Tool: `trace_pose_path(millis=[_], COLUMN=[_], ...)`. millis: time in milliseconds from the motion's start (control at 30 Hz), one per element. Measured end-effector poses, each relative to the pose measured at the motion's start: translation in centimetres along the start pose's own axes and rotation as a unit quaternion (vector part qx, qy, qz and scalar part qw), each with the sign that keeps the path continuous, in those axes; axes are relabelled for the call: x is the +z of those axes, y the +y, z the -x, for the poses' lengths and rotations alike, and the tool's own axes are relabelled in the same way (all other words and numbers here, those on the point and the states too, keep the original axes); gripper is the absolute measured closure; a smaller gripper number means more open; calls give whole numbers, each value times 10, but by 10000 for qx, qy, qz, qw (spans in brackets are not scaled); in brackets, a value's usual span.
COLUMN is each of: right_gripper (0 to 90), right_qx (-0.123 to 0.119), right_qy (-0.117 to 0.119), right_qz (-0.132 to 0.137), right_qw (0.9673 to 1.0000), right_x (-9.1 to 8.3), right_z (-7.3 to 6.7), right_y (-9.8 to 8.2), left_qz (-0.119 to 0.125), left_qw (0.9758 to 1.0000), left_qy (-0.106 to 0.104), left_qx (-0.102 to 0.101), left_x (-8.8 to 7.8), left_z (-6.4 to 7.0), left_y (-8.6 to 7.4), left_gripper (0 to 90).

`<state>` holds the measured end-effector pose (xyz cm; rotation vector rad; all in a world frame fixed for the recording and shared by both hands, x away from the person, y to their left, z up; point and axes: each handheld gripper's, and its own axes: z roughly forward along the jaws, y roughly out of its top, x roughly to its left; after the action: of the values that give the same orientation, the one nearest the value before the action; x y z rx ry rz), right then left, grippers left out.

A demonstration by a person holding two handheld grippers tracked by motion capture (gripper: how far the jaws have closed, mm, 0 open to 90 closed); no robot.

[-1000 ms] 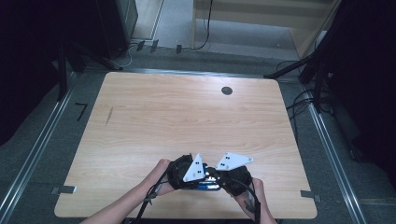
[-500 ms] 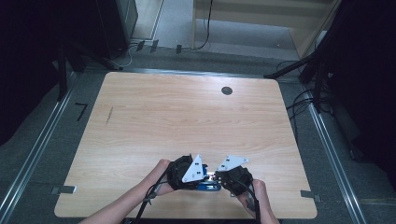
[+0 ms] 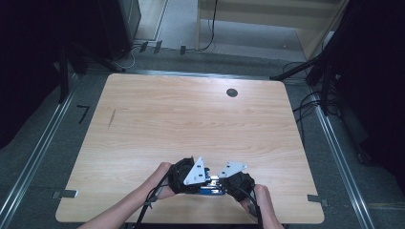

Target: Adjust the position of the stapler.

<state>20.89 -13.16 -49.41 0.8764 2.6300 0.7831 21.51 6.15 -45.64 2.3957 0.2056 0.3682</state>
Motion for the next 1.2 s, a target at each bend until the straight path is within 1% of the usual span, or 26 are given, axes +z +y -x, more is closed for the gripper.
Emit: trace_pose_path(millis=[100, 133, 167, 200, 267, 300, 333, 367, 400, 467, 533, 567, 600, 700, 733, 933, 1100, 1167, 1200], right_gripper=[900, 900, 900, 900, 900, 900, 900, 900, 900, 900, 900, 900, 900, 900, 900, 900, 900, 900, 900], right_qx=[36, 36, 61, 61, 85, 130, 130, 125, 125, 131, 145, 165, 165, 189, 184, 202, 224, 212, 212], right_qy=[16, 16, 24, 24, 27, 48, 48, 48, 48, 55, 78, 83, 83, 86, 87, 96, 110, 107, 107], right_qz=[43, 43, 48, 48, 72, 75, 75, 77, 77, 80, 88, 101, 101, 101, 107, 120, 116, 120, 120], right_qw=[10000, 10000, 10000, 10000, 9999, 9999, 9999, 9999, 9999, 9999, 9998, 9998, 9998, 9997, 9997, 9997, 9996, 9996, 9996], right_x=[0, 0, 0, 0, 0, 0, 0, 0, 0, 0, 0, 0, 0, 0, 0, 0, 0, 0, 0], right_z=[0, 0, 1, 1, 1, 1, 1, 1, 1, 2, 2, 2, 2, 2, 2, 2, 3, 3, 3], right_y=[-1, -1, -1, -1, -2, -2, -2, -2, -2, -2, -2, -2, -2, -3, -3, -3, -3, -3, -3], left_qz=[-20, -20, -54, -54, -42, -70, -70, -64, -64, -65, -33, 3, 3, 89, 114, 169, 183, 186, 186], left_qw=[10000, 10000, 9999, 9999, 9998, 9997, 9997, 9995, 9995, 9992, 9989, 9987, 9987, 9976, 9970, 9957, 9953, 9942, 9942], left_qy=[-10, -10, -26, -26, -46, -69, -69, -102, -102, -148, -178, -226, -226, -307, -336, -414, -448, -501, -501], left_qx=[-75, -75, -86, -86, -175, -235, -235, -308, -308, -376, -422, -467, -467, -611, -687, -809, -844, -928, -928], left_x=[-6, -6, -11, -11, -15, -20, -20, -24, -24, -26, -28, -29, -29, -31, -31, -33, -33, -34, -34], left_z=[-2, -2, -4, -4, -5, -6, -6, -7, -7, -8, -9, -10, -10, -13, -14, -16, -17, -18, -18], left_y=[-4, -4, -8, -8, -12, -17, -17, -21, -21, -25, -28, -31, -31, -37, -39, -45, -46, -49, -49], left_gripper=[639, 637, 637, 636, 635, 634, 634, 634, 635, 636, 638, 641, 642, 643, 645, 648, 649, 648, 648])
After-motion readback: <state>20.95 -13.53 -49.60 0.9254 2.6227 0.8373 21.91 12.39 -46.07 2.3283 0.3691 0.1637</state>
